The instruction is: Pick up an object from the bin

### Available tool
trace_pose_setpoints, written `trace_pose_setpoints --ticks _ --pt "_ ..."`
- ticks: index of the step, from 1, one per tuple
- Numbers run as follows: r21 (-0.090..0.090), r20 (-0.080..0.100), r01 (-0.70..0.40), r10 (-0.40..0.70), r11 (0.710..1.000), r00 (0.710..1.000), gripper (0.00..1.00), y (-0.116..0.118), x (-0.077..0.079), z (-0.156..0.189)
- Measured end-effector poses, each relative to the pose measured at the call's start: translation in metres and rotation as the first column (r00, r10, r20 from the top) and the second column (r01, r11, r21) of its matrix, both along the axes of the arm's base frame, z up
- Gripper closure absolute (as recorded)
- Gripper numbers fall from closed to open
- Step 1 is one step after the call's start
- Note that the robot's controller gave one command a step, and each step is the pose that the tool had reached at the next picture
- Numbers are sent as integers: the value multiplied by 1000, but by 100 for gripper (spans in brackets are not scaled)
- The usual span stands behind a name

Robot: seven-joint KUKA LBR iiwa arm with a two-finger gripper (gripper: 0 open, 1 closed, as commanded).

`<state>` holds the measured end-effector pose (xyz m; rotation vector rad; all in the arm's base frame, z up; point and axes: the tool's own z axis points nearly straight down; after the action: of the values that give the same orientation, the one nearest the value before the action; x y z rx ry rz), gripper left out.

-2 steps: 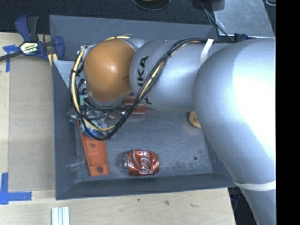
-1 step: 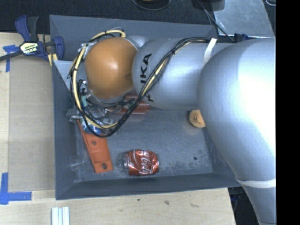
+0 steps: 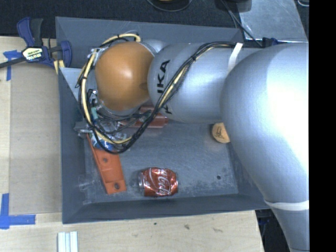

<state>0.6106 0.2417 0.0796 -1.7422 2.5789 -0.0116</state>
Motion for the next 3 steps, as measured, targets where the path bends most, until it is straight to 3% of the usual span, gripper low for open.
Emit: trace_pose_setpoints --ticks 3 --pt "3 -6 1 -1 1000 1000 100 1 -4 26"
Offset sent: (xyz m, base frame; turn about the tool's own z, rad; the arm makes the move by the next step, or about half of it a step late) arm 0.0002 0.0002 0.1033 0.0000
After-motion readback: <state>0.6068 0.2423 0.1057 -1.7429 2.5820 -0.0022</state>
